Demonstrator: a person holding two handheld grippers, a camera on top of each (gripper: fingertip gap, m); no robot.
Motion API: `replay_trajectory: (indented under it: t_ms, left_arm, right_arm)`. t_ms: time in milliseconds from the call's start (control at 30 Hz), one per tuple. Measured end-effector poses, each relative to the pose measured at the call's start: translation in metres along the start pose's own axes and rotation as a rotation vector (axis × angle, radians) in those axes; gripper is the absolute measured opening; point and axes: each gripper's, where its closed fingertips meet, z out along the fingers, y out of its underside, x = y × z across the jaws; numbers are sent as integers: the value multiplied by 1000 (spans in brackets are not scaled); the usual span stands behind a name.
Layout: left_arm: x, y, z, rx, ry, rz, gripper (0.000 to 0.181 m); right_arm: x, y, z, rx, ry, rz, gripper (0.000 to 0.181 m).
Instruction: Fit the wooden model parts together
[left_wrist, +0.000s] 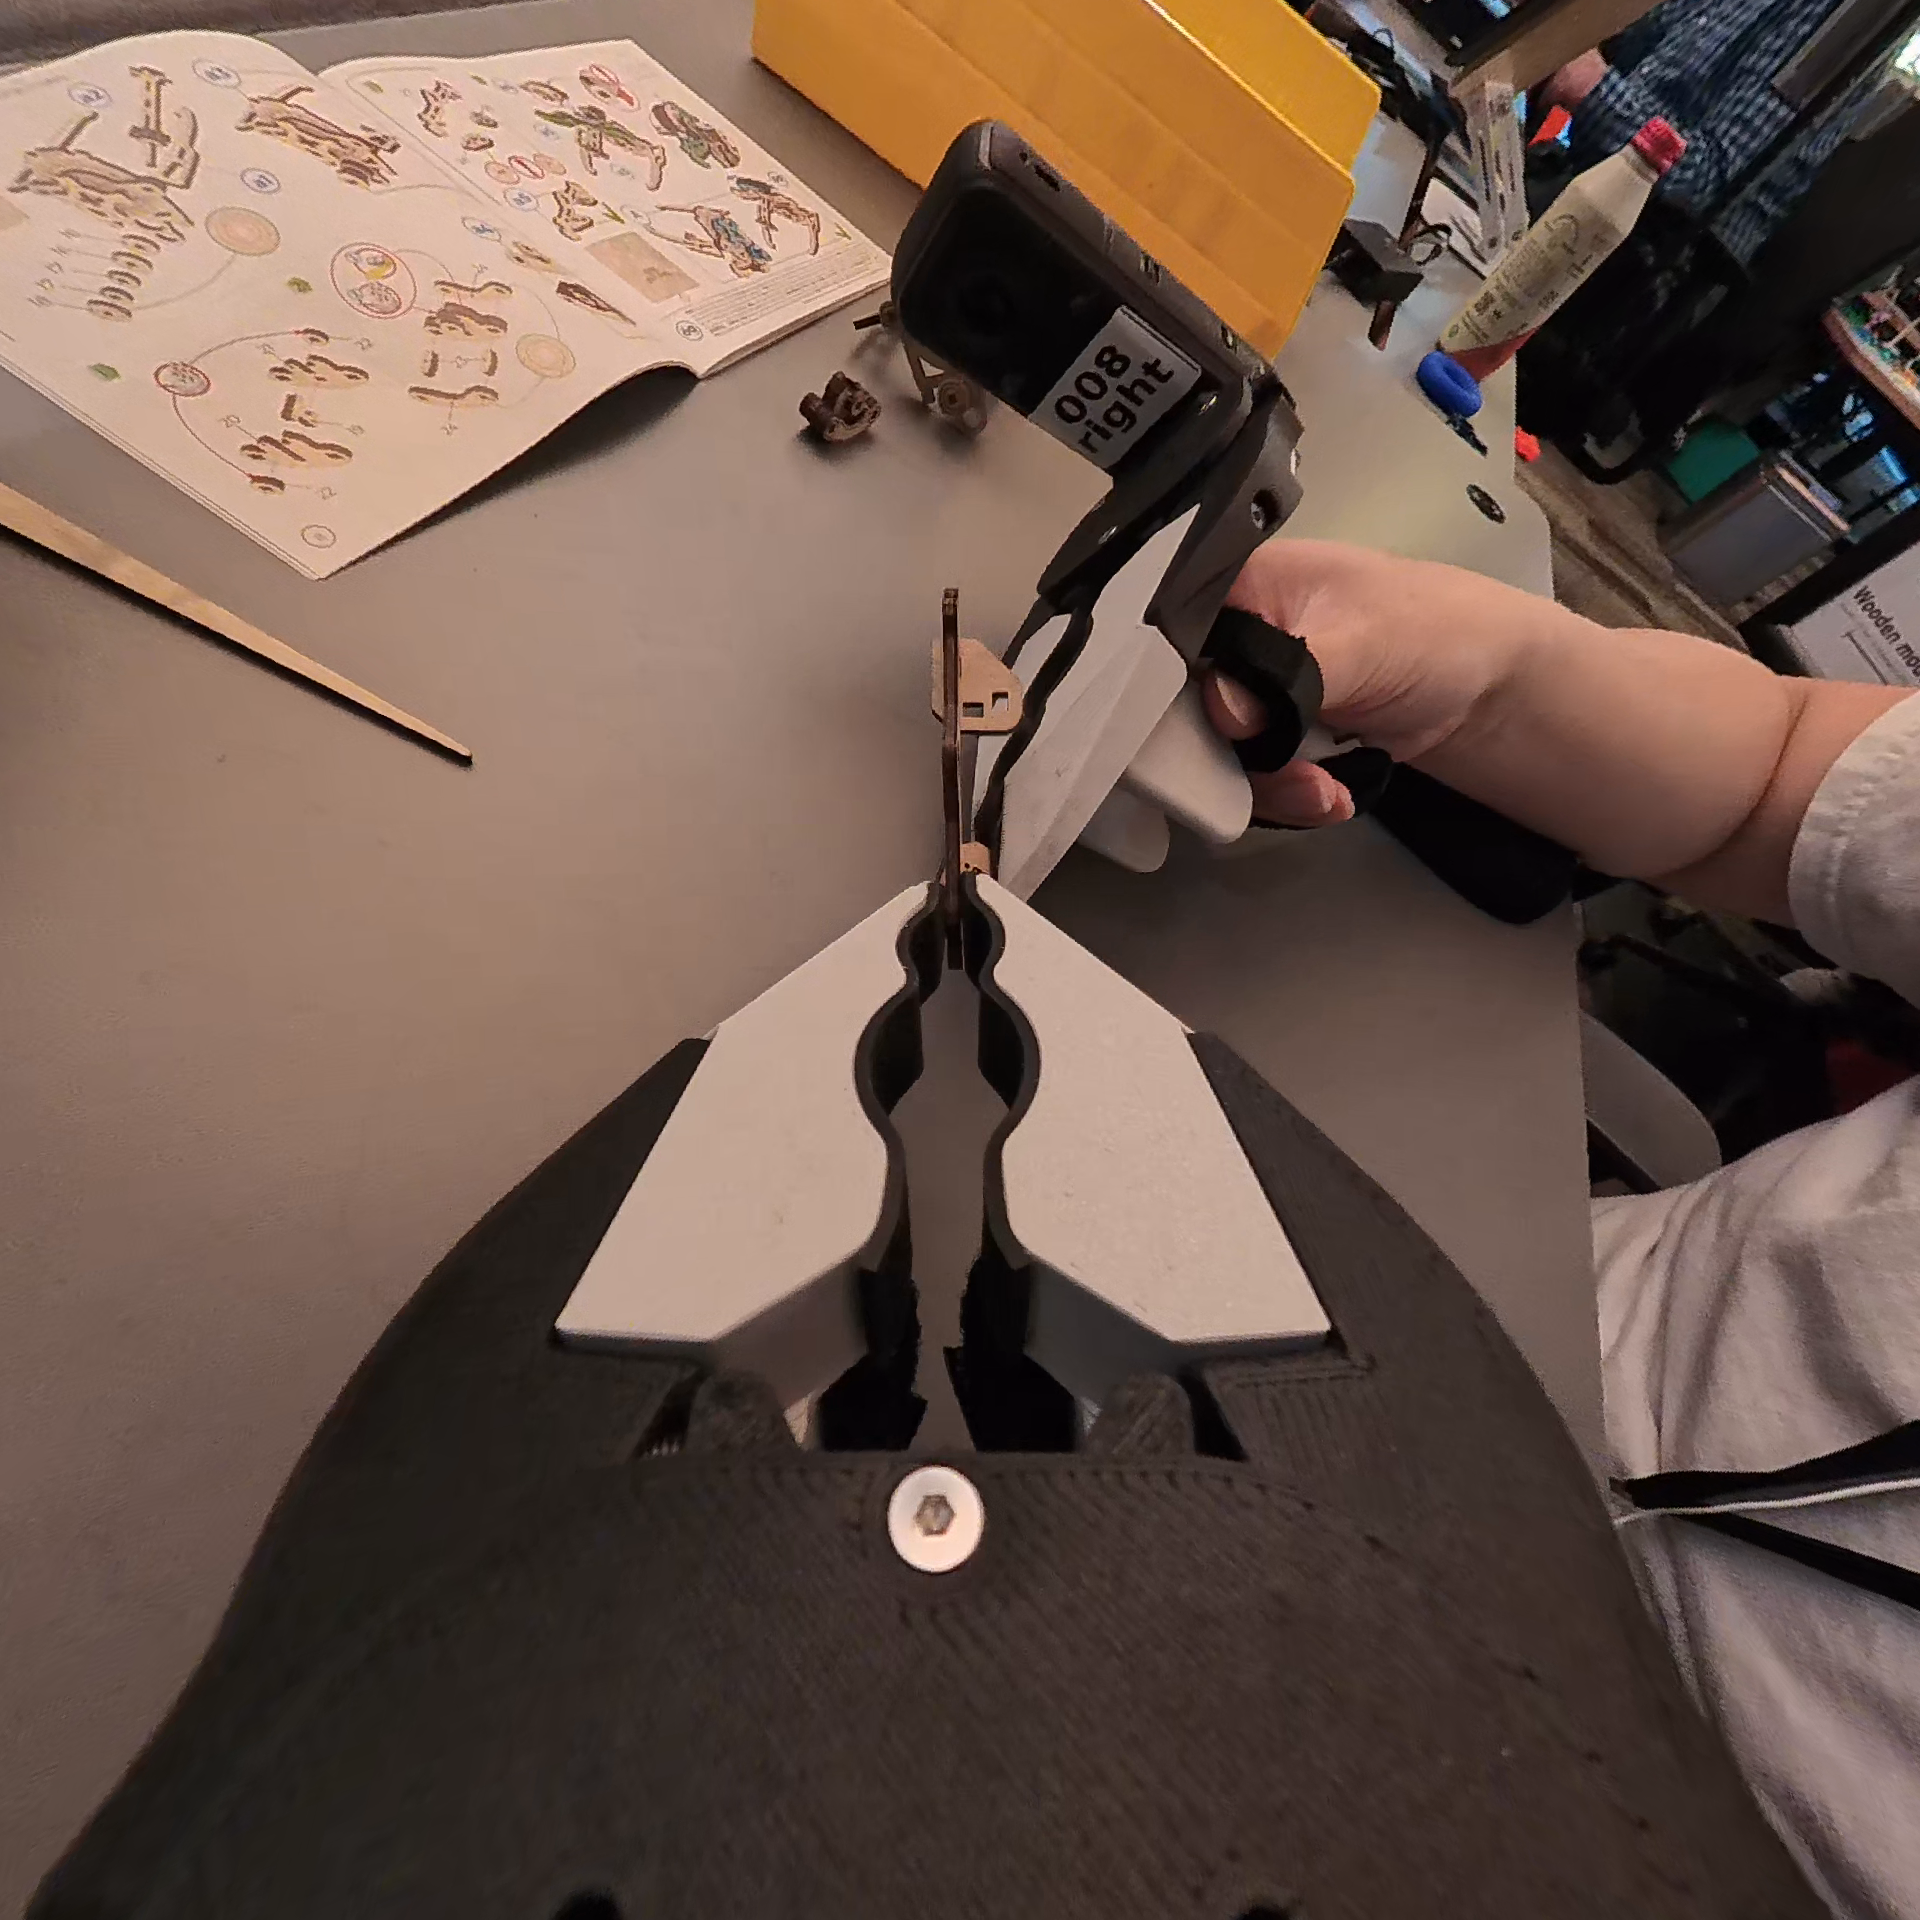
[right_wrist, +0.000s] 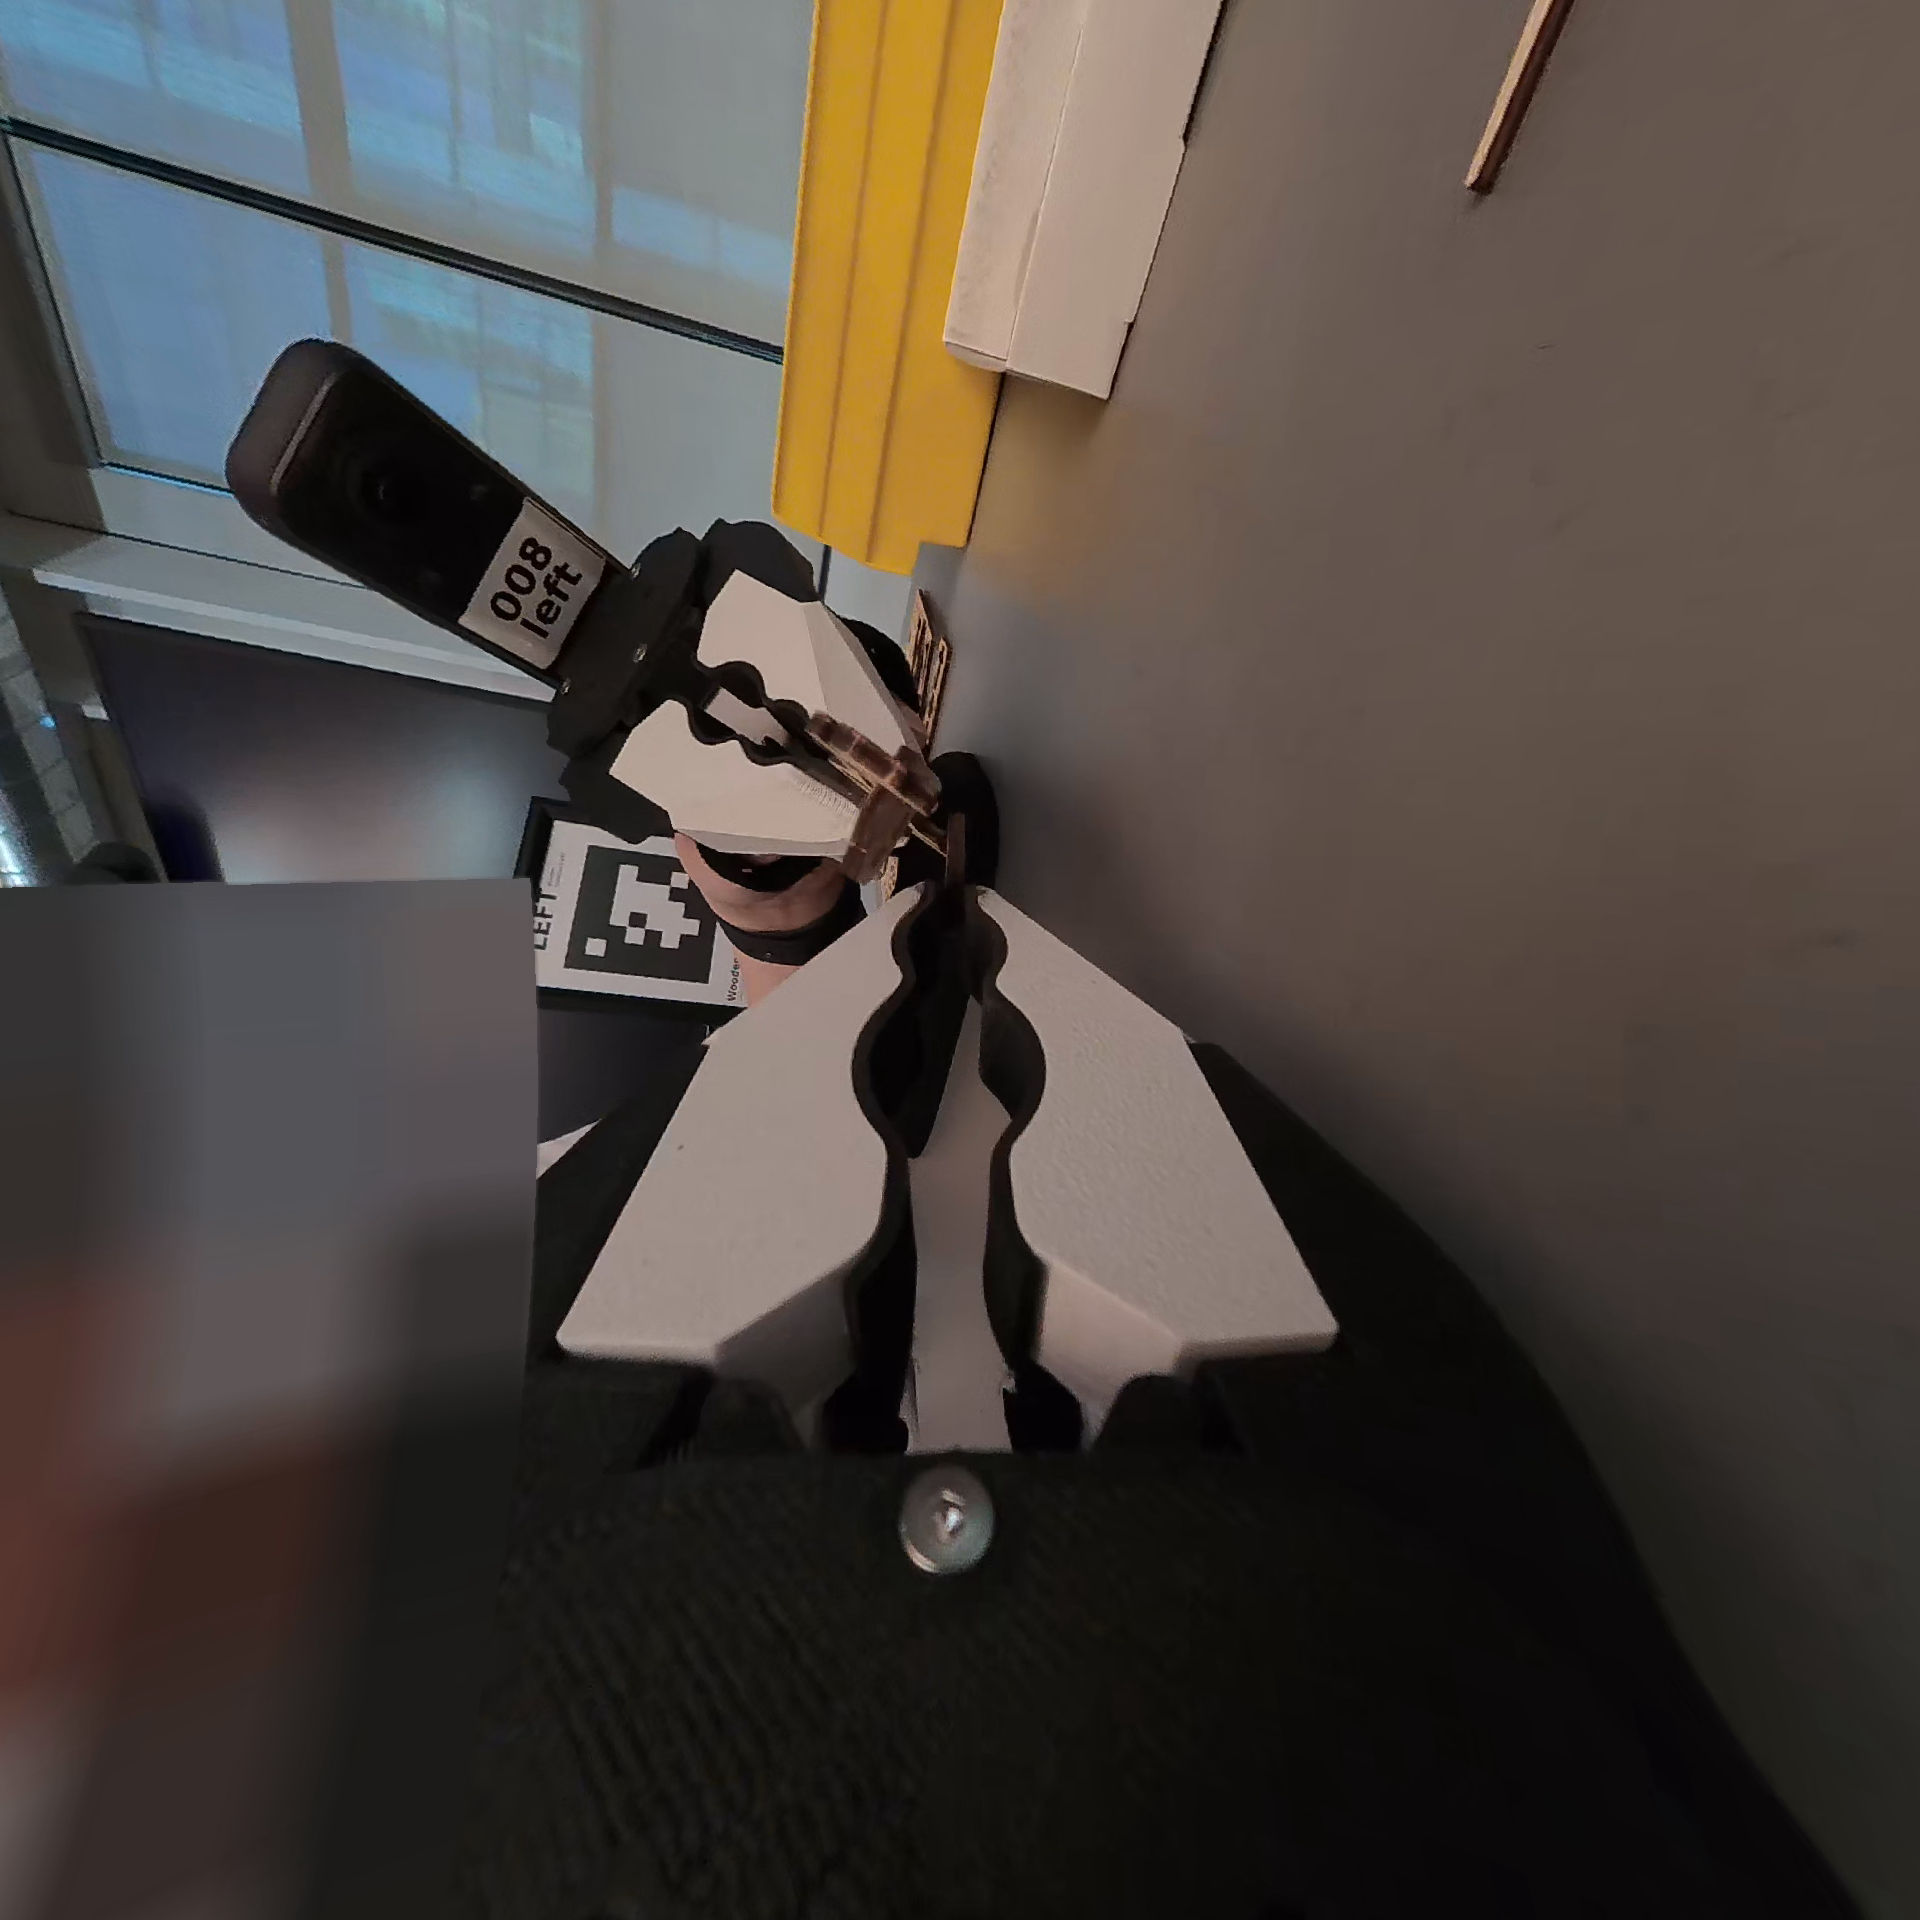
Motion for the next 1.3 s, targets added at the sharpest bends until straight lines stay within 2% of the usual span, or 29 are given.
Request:
replay_trajectory:
  t_ms: [400, 533, 667, 800, 933, 1300]
  left_arm:
    - [1, 3, 3, -30, -41, 132, 0]
    - [0, 3, 5, -26, -37, 120, 0]
    - [-6, 5, 6, -22, -50, 84, 0]
    - [-2, 2, 7, 2, -5, 26, 0]
    - [-7, 2, 6, 1, -48, 69, 0]
    - [0, 4, 6, -14, -13, 117, 0]
  right_arm:
    - [0, 2, -1, -14, 26, -22, 4]
    - [-7, 1, -1, -5, -24, -16, 8]
    - [1, 0, -1, 3, 25, -33, 4]
    - [10, -3, -6, 9, 84, -44, 2]
    - [10, -1, -7, -9, 86, -41, 3]
    - [2, 4, -7, -50, 48, -48, 2]
